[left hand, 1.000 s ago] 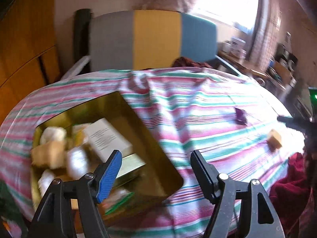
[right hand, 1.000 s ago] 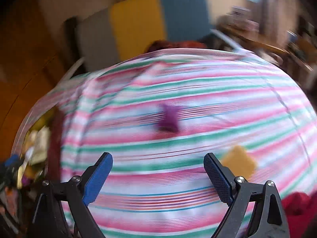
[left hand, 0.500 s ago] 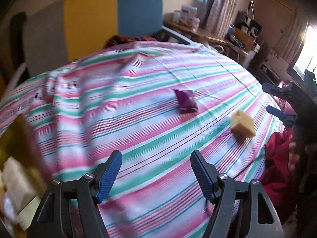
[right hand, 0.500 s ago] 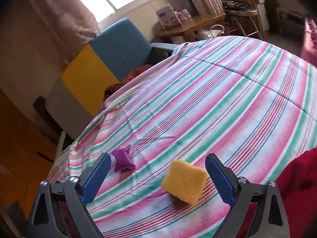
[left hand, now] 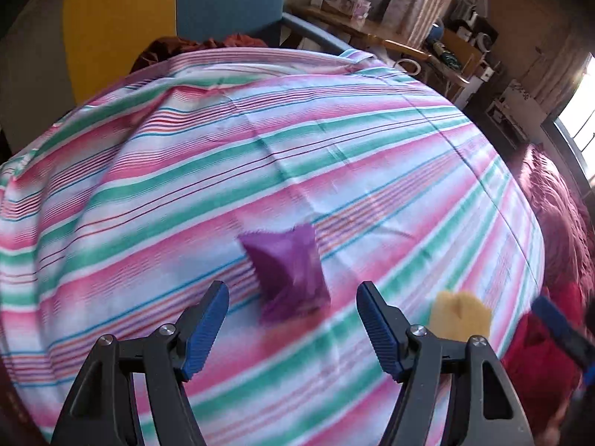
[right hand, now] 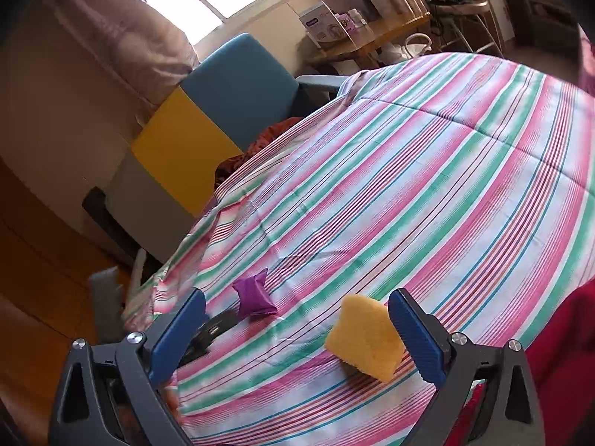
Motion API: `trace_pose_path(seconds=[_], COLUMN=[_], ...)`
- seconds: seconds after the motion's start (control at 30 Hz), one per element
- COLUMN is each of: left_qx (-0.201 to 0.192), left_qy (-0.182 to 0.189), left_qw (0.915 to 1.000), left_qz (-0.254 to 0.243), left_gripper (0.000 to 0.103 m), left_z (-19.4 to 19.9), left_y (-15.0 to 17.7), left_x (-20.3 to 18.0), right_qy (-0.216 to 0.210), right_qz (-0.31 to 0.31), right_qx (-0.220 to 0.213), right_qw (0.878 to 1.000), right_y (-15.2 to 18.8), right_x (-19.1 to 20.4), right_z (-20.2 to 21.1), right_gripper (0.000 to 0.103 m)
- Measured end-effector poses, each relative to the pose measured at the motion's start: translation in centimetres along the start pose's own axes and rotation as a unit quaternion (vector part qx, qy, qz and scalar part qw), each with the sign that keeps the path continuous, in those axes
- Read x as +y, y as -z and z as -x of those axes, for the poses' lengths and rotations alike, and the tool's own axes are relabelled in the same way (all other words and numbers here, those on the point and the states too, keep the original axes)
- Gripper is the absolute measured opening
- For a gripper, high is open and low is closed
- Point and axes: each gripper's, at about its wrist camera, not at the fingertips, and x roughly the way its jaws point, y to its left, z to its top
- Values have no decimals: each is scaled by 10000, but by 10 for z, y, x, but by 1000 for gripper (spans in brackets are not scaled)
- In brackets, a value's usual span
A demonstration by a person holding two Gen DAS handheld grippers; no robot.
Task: Organize objects
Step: 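Grasp the purple packet with the left tool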
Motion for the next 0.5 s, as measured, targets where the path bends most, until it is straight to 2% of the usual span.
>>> trace_pose_path(seconds=[0.1, 0.13, 0.17, 0.2, 0.3, 0.5], left_qx=[143, 212, 241, 123, -3, -316], left_qy=[-258, -387, -392, -451, -140, -490], left_qw=[9996, 9990, 9989, 9989, 9999, 9981], left_qz=[-7, -37, -45, -48, 4, -190], left_gripper=[72, 68, 53, 42, 40, 40], left_z=[-20, -28, -33, -31, -20, 10], left_y=[-9, -11, -11, -9, 2, 57], left_x=[-1, 0, 1, 4, 14, 30], right_qy=[-95, -119, -138, -159, -182, -96], right_qz=[-68, -79, -88, -96, -150, -212], right_qx=[43, 53, 60, 64, 62, 51], right_qw=[9999, 9999, 9998, 9998, 9997, 9997], right_y=[0, 0, 0, 0, -1, -2], right_x=[-2, -2, -3, -3, -5, -7], right_z=[-1, -2, -2, -2, -3, -4], right_gripper=[100, 100, 100, 100, 100, 100])
